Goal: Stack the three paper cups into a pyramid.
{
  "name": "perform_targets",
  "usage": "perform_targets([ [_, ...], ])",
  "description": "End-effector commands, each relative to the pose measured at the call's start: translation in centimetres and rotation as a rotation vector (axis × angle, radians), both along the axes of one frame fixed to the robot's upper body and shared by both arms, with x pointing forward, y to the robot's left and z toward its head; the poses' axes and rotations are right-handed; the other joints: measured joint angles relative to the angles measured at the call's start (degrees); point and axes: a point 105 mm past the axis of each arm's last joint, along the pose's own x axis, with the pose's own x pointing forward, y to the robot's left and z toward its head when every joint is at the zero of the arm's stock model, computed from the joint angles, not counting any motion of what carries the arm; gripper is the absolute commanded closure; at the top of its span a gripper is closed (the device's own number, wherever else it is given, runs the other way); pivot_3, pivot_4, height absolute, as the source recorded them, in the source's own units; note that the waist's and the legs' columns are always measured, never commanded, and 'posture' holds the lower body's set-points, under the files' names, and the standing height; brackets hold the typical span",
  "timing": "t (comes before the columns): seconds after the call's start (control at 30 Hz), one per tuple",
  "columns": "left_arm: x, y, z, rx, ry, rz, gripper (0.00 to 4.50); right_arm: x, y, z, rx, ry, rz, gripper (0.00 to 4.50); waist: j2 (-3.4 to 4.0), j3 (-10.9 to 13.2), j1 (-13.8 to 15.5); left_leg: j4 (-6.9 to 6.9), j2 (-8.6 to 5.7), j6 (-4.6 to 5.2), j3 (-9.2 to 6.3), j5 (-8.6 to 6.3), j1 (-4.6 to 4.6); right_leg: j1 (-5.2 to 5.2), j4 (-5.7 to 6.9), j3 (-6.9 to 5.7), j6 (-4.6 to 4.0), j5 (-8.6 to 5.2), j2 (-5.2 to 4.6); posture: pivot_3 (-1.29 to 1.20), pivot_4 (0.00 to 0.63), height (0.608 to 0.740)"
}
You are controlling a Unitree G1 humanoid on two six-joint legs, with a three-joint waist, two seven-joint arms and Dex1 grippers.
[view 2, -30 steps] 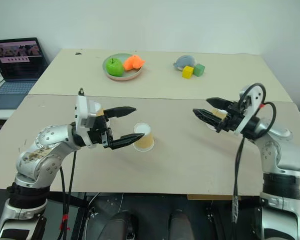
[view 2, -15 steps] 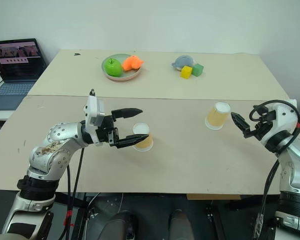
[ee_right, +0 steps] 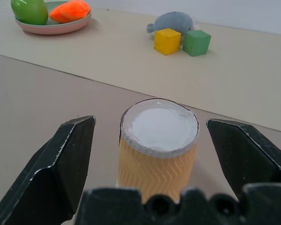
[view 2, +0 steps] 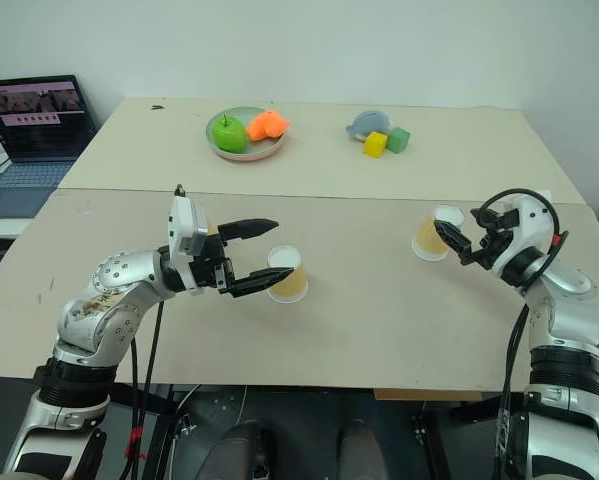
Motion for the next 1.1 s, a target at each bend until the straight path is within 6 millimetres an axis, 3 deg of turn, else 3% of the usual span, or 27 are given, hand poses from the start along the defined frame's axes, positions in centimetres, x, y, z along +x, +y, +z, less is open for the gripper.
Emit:
perform_targets([
  [0.03,-0.5,0.3,1.4,-0.017,-0.058,0.011,0.0,0.3,0.0,1.3,-0.022,-0.058,0.006,0.03,0.0,0.0,0.0,0.0,0.0,0.0,0.0,0.0,0.0,0.0,0.0,0.0,0.0,0.0,0.0,0.0,0.15,0.678],
  [0.37,-1.0,1.0,1.7,-0.012,-0.059,0.043,0.0,1.6,1.1,-0.7,-0.013,-0.008,0.045,0.03,0.0,0.0,-0.1,0.0,0.0,-0.01,0.01,0.0,0.01,0.0,0.02,0.01,0.0,0.0,0.0,0.0,0.15,0.678],
  [0.87,-1.3,1.1,1.9,-0.033,-0.054,0.074,0.0,3.6,1.3,-0.8,-0.003,-0.007,0.035,0.03,0.01,0.0,-0.1,0.0,0.0,-0.03,0.02,0.01,0.01,-0.01,0.02,0.01,0.0,0.0,0.0,0.0,0.15,0.678],
  [1.1,-1.3,2.8,2.0,-0.043,-0.048,0.155,0.0,3.5,1.3,-0.5,0.013,-0.02,0.051,1.97,0.01,0.0,-0.2,0.01,0.02,-0.04,0.02,0.02,0.01,-0.01,0.05,0.01,0.0,0.0,0.0,0.0,0.15,0.678],
])
